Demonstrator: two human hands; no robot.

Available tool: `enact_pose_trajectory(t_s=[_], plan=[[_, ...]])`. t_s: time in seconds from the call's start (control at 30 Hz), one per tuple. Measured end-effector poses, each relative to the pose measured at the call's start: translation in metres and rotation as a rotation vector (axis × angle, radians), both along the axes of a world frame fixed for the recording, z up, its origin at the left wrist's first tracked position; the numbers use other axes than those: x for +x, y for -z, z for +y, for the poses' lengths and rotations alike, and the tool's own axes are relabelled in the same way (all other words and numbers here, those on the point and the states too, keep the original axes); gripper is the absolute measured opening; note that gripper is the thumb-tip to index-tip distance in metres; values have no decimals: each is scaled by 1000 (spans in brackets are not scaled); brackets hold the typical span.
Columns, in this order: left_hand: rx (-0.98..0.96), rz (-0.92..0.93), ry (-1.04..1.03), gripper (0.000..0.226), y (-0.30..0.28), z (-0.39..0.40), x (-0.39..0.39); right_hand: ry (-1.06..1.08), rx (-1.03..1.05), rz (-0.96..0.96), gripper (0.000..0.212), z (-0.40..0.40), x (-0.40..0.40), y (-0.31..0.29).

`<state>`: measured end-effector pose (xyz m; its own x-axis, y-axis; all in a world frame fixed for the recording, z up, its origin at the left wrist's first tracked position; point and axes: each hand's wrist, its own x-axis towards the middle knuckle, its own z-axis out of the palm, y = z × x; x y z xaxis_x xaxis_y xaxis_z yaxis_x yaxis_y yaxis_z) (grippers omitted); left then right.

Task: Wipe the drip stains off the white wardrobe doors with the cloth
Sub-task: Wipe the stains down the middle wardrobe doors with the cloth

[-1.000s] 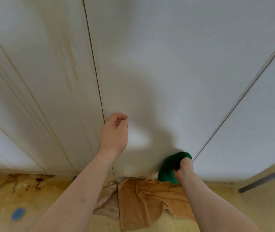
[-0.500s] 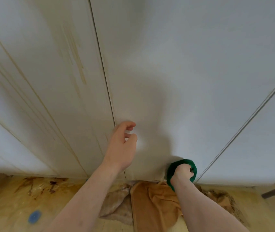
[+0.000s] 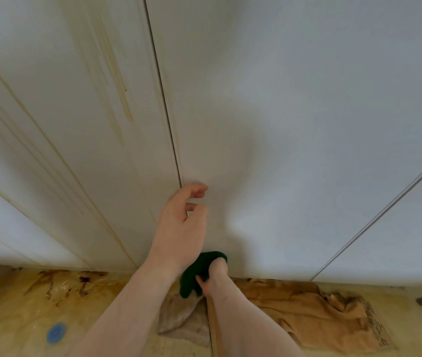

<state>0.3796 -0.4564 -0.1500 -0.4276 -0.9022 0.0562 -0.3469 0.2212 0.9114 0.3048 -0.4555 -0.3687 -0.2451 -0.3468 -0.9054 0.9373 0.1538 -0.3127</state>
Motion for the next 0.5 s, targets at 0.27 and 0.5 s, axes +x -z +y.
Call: enact_pose_trajectory(t_s=[0.27,0.5], plan=[[4,-7,-10,35,2,2,-10,150,-25,-100,46,11,-16,-14],[-14,11,-45,30,3,5,-16,282,94,30,46,61,-93,1]])
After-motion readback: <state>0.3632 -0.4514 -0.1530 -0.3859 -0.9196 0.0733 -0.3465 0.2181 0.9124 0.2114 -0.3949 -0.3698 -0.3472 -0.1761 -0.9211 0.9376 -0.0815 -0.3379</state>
